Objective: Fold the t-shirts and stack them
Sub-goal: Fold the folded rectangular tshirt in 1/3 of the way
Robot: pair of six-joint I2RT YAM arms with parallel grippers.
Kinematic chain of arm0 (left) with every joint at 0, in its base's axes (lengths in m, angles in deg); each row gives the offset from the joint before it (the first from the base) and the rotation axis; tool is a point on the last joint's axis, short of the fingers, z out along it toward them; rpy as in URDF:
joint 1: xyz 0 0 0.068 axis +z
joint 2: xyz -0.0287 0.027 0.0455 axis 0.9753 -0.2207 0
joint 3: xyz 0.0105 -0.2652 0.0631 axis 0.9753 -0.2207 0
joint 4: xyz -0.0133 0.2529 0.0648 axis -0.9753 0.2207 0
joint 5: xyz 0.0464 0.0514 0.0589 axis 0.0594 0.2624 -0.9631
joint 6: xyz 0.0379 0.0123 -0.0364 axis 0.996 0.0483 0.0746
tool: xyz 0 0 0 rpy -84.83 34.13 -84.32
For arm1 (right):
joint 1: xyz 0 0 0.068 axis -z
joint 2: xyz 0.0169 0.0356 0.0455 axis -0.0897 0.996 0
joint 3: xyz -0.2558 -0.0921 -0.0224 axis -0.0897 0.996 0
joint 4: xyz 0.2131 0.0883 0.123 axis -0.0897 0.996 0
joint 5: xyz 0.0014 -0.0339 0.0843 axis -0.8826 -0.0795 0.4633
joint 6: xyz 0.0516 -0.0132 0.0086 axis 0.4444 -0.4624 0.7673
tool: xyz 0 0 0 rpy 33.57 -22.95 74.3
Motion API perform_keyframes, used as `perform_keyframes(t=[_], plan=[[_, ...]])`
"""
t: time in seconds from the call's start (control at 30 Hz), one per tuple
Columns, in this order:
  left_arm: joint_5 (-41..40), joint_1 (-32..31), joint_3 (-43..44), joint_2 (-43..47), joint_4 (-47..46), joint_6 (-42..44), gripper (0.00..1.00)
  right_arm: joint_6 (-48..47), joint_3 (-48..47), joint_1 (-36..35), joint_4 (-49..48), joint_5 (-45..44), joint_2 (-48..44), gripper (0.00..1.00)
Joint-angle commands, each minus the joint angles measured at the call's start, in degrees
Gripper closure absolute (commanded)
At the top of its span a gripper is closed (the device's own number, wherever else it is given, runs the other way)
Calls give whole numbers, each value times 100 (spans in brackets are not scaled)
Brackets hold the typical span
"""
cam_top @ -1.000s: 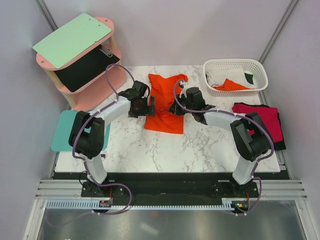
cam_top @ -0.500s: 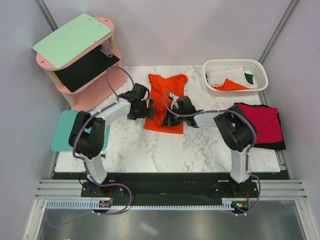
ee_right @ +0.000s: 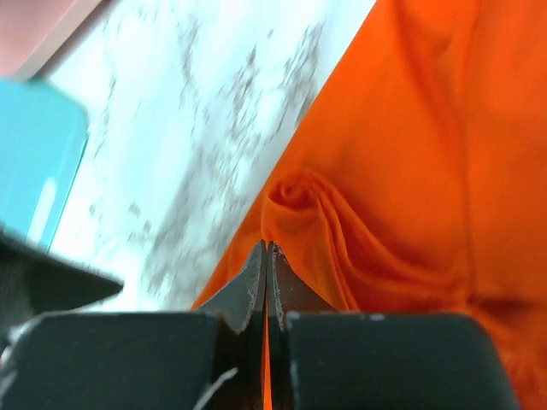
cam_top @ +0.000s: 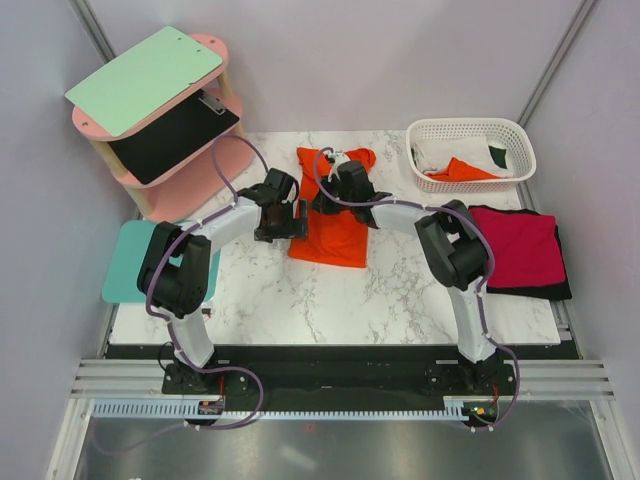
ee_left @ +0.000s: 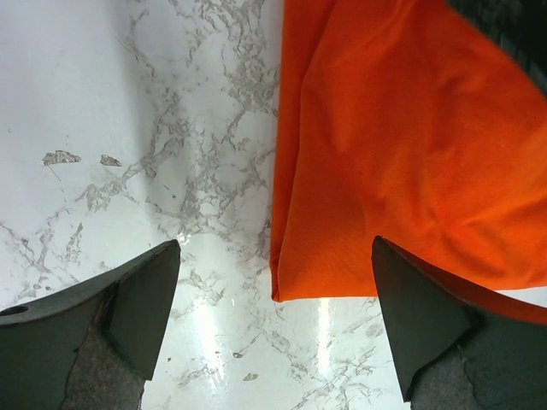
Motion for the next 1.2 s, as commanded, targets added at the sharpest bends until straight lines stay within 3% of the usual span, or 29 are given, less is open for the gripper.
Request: perform_keyframes(t=[0.0, 0.17, 0.3, 0.4, 0.67, 0.7, 0.73, 0.77, 0.9, 1.1, 1.17], plan=[[-64, 3, -103, 69, -141, -66, 0, -257, -853, 39, 335, -915, 550, 100], [-187, 12, -191, 148, -149, -40, 0, -582, -935, 65, 275, -1725, 456, 100], [-258, 12, -366, 271, -272, -101, 0, -478, -94, 144, -138, -1841, -543, 100], [-187, 12, -498, 298, -457, -102, 1, -127, 513, 363, -130, -1368, -1325, 100], [164, 21, -639, 8, -729, -154, 5, 437, 1728, 935, 722, -558, -2541, 89], [199, 21, -657, -10, -790, -163, 5, 524, 1929, 1005, 801, -496, -2603, 87], [243, 21, -666, -27, -817, -172, 6, 568, 2009, 1040, 880, -418, -2630, 78], [261, 21, -701, -28, -835, -172, 7, 612, 2158, 1058, 994, -251, -2682, 75], [279, 21, -710, -72, -870, -163, 9, 771, 2545, 1085, 1092, 92, -2823, 73], [279, 21, -710, -63, -888, -146, 13, 982, 3003, 1085, 1259, 321, -2885, 61], [409, 21, -701, -63, -896, -128, 19, 1034, 3143, 1085, 1285, 400, -2885, 58]])
